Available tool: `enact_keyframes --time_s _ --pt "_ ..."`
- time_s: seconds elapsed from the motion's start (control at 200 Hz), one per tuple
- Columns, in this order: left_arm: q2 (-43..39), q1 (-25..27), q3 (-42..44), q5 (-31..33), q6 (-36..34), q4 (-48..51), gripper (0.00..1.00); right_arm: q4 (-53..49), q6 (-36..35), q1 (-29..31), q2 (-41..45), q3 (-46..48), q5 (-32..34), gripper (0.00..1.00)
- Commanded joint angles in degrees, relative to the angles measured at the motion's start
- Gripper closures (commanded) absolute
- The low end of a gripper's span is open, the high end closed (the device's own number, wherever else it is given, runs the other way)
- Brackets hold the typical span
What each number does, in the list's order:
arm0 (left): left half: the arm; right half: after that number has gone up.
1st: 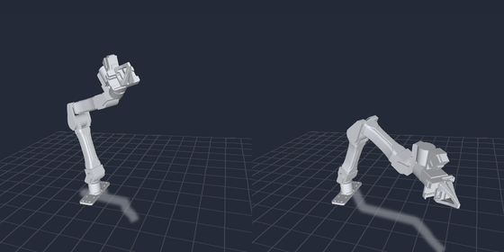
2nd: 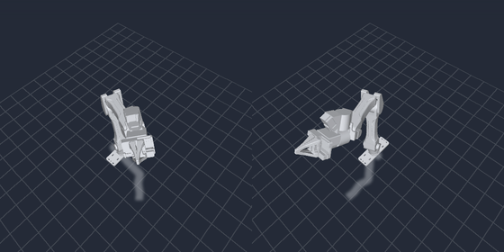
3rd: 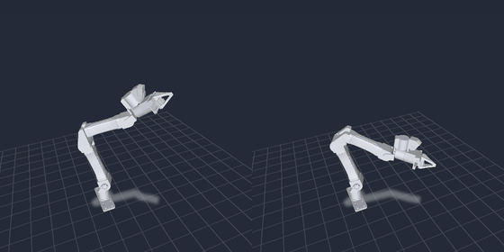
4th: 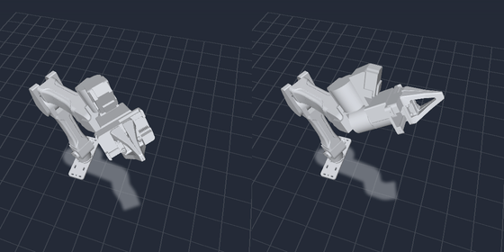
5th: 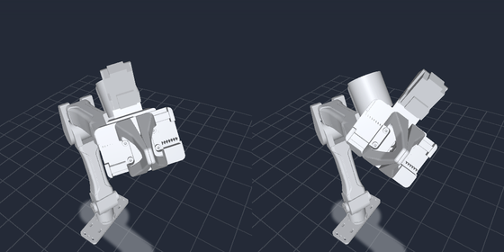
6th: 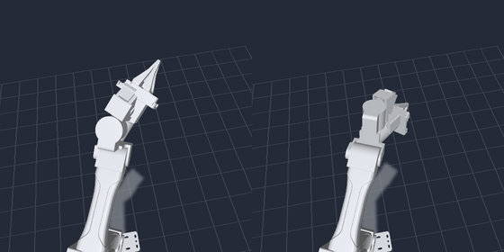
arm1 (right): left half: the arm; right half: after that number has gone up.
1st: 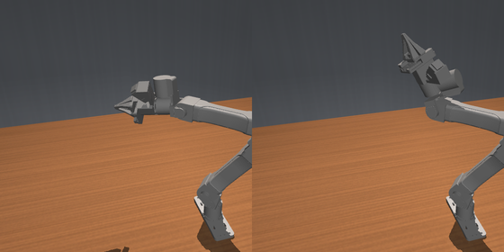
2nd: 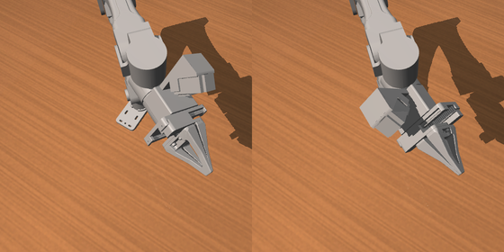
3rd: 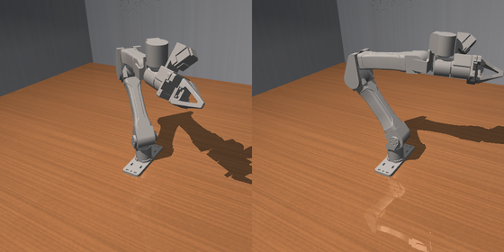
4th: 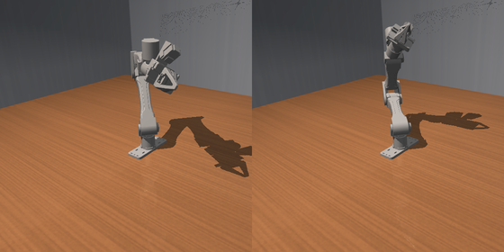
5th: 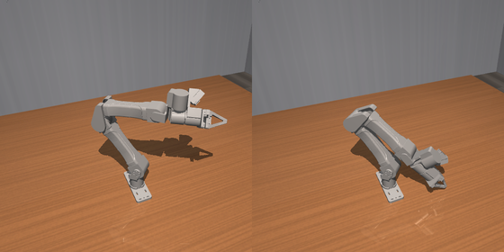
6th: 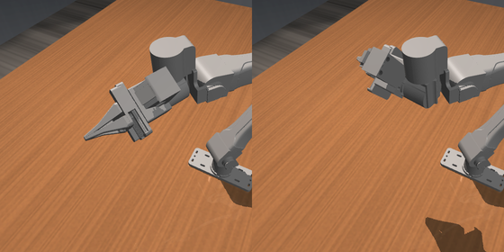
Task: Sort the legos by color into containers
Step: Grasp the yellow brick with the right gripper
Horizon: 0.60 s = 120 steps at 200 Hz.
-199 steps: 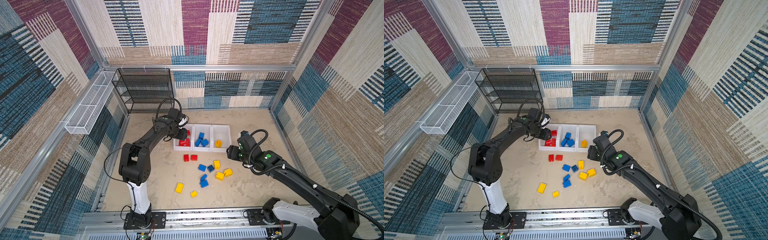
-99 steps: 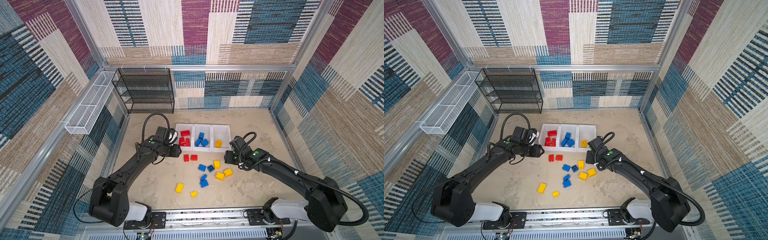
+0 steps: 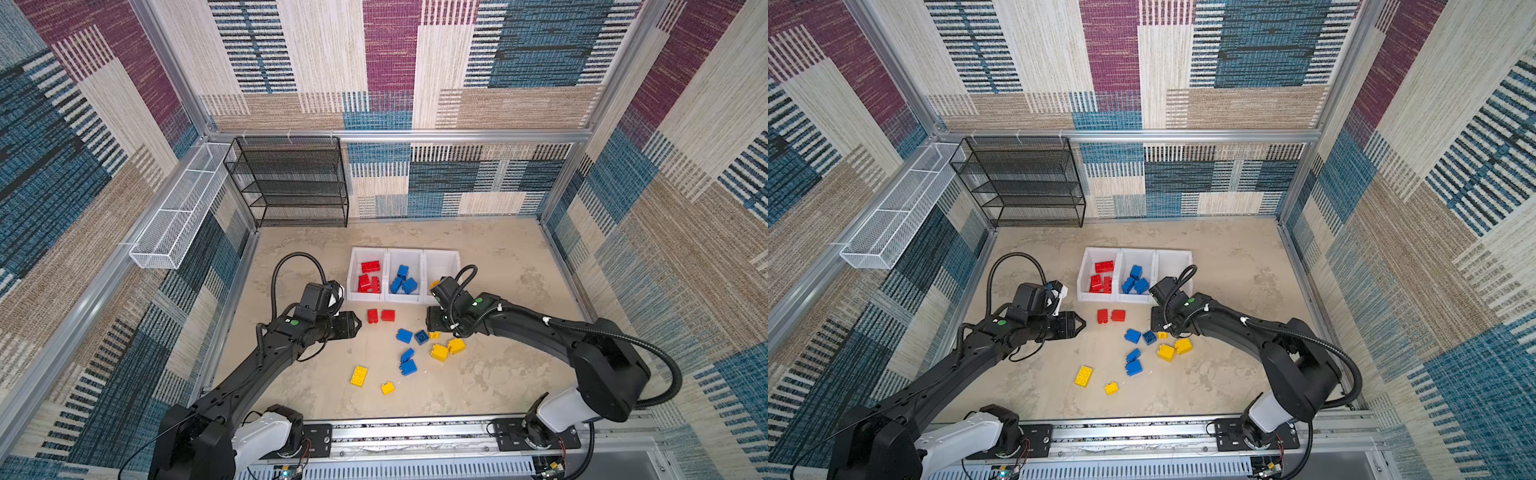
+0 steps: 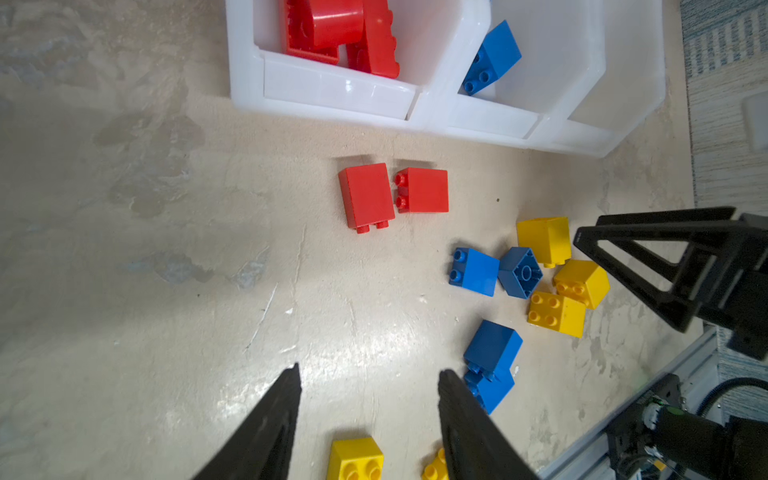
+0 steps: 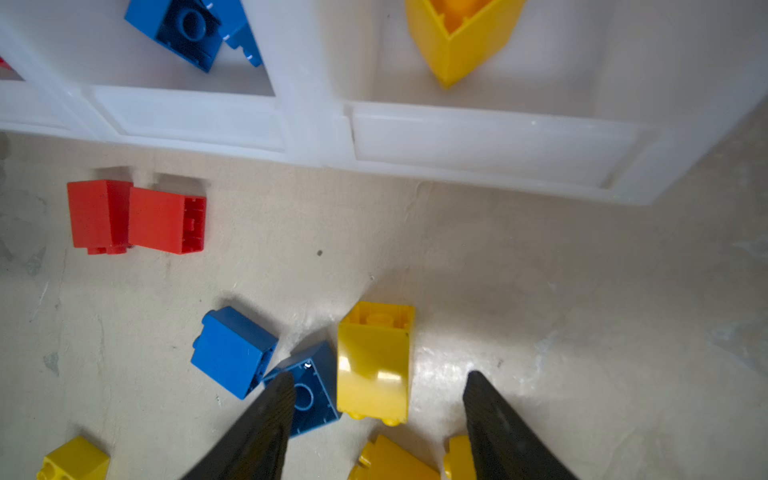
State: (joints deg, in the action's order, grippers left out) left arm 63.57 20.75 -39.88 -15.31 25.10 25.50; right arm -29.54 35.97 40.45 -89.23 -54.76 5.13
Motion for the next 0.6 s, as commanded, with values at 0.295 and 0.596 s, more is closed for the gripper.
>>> enact_keyframes --time_s 0.295,0.596 --pt "-4.63 0.97 4.18 -0.13 4.08 -1.76 0.43 3.12 1.12 0.07 -4.61 0.51 0.05 0.47" --pt "-5.27 1.34 4.99 -0.11 4.52 -1.69 0.43 3.60 1.72 0.08 -5.33 1.47 0.33 0.59"
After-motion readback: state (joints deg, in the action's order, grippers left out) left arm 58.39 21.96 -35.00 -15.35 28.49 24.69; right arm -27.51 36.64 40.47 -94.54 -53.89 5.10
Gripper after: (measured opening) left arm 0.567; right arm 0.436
